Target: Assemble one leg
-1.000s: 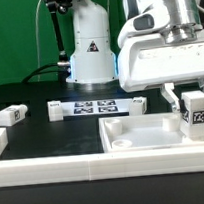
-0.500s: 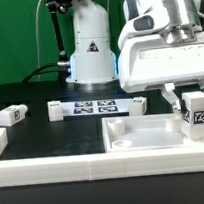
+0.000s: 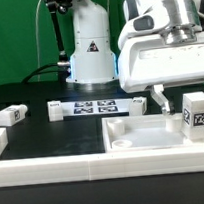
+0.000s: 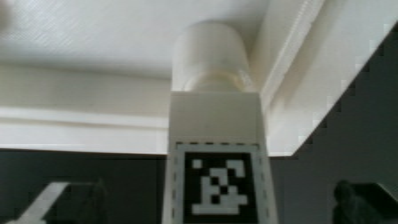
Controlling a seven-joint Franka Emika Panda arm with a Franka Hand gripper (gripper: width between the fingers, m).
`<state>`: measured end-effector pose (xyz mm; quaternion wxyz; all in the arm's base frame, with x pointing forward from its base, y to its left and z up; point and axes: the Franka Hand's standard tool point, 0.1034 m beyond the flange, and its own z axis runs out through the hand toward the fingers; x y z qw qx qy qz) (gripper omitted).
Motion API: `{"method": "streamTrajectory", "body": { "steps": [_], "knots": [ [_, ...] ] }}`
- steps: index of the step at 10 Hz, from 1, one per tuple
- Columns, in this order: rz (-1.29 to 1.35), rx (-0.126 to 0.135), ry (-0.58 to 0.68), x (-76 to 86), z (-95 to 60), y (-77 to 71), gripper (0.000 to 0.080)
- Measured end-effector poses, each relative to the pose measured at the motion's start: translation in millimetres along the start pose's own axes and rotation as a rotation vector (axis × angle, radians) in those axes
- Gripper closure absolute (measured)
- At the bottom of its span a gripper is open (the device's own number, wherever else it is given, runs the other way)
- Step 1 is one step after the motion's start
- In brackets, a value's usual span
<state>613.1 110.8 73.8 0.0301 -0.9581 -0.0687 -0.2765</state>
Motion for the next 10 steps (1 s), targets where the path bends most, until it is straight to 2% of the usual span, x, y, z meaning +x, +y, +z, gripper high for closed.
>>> {"method": "streamTrajectory", "body": {
  "steps": [3,6,8,9,10],
  "knots": [
    [0.000,0.000,0.001,0.5,-0.4,0.0,0.0151],
    [0.011,0.006,-0.015,20.4,-20.8,6.2,0.0151],
    [0.030,0.019,-0.033,36.6,-35.3,1.6,0.0151],
    [0.029,0.016,-0.037,31.6,-31.8,3.3,0.0151],
    [0.032,0.035,-0.122,22.6,-27.7,-1.0,0.0151]
  ]
}}
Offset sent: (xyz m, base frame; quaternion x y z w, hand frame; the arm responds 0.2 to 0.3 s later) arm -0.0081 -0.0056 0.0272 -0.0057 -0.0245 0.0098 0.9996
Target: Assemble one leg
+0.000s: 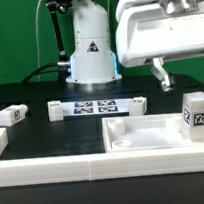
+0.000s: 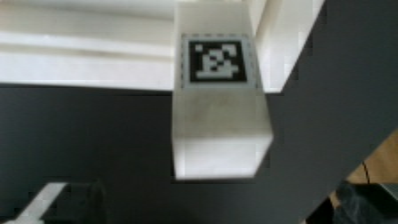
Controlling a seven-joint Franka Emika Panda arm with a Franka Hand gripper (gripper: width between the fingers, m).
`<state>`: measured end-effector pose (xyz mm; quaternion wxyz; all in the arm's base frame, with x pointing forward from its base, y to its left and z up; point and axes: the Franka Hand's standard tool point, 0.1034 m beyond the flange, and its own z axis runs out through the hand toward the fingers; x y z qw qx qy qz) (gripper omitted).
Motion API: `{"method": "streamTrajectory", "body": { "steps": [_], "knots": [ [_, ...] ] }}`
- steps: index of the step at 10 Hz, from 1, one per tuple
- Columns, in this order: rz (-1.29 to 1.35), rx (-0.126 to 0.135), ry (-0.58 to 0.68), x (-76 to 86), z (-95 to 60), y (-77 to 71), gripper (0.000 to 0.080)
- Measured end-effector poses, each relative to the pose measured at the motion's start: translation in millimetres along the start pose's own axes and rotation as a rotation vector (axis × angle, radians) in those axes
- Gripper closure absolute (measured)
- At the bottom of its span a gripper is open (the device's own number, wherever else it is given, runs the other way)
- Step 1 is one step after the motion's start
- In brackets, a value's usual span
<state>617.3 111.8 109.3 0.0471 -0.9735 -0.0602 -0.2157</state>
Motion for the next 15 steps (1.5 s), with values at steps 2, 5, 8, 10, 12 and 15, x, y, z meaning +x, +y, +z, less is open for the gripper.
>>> {"method": "streamTrajectory", "body": {
  "steps": [2,5,8,10,12,15],
  "knots": [
    [0.016,0.021,-0.128,-10.0,5.9,-1.9,0.0151],
    [0.031,0.063,-0.368,-14.4,9.8,1.0,0.0151],
    [0.034,0.084,-0.467,-11.1,12.5,-0.3,0.0151],
    [0.036,0.083,-0.462,-11.3,13.6,0.0,0.0151],
    [0.119,0.045,-0.444,-8.5,24.2,-1.8,0.0151],
    [0.126,0.036,-0.442,-4.9,29.9,0.2,0.0151]
  ]
}}
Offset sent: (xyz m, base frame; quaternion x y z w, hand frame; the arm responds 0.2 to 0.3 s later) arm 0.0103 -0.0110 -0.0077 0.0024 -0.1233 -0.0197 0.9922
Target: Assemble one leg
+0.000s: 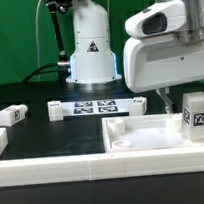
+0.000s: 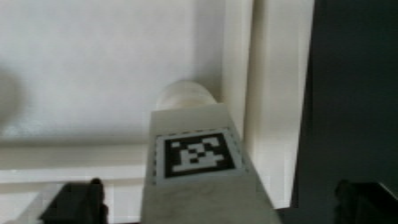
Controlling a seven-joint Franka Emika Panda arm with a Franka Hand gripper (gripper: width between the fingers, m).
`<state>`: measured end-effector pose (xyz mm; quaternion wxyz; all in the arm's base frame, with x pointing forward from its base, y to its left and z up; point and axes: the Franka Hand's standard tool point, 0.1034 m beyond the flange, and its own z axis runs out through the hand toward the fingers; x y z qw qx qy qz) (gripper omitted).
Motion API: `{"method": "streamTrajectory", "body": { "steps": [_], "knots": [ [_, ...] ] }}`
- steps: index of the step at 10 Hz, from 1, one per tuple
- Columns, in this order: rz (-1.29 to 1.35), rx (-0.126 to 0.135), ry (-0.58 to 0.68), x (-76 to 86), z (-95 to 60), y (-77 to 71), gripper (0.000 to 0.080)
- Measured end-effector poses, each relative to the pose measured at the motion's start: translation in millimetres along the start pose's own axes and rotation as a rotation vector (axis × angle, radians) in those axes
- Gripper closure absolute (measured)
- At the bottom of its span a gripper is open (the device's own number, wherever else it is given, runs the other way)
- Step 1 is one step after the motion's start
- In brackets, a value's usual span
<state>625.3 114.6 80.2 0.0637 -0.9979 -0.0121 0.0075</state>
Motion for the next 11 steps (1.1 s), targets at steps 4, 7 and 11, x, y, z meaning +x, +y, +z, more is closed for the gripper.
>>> {"method": "streamTrajectory", "body": {
  "steps": [4,7,11],
  "knots": [
    [-0.004,-0.001,-0.001,-0.8,1.0,-2.9,0.0407],
    [-0.002,-0.002,-0.001,-0.8,1.2,-1.2,0.0508],
    [0.160,-0.002,0.009,-1.2,3.1,-1.3,0.0508]
  ]
}}
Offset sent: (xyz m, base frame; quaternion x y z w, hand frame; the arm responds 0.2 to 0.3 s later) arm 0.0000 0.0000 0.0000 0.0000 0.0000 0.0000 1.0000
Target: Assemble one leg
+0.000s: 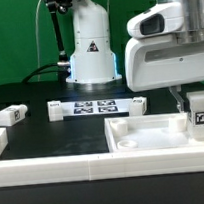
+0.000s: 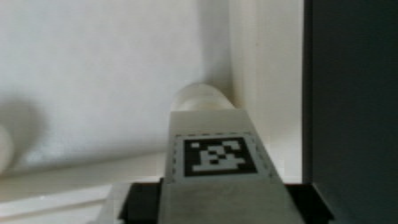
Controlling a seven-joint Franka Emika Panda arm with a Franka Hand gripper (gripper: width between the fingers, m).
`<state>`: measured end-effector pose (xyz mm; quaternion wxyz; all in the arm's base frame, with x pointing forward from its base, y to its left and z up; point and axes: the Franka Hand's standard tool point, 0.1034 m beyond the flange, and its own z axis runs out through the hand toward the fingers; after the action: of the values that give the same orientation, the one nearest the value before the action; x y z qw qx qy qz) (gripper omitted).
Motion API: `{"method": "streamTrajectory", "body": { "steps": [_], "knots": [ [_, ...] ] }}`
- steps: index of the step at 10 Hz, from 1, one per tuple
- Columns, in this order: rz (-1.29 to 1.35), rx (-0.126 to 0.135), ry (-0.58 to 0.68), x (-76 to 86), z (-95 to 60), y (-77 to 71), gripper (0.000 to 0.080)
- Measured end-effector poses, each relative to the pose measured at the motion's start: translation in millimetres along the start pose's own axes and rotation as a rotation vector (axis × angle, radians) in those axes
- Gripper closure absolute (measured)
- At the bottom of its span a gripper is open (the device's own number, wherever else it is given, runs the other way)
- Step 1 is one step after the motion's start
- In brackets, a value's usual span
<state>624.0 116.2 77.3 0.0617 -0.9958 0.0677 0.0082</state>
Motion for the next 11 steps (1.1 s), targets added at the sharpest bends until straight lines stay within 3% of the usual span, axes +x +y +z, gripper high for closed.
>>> {"method": "streamTrajectory", "body": {
  "steps": [4,7,10,11],
  "knots": [
    [0.548,-0.004,0.034,-0.6,1.7,-1.3,0.0507],
    [0.820,-0.013,0.016,-3.2,3.5,-5.9,0.0507],
    [0.822,-0.011,0.016,-2.7,3.4,-5.0,0.0507],
    [0.753,-0.009,0.015,-1.3,2.9,-1.1,0.0403]
  ]
}}
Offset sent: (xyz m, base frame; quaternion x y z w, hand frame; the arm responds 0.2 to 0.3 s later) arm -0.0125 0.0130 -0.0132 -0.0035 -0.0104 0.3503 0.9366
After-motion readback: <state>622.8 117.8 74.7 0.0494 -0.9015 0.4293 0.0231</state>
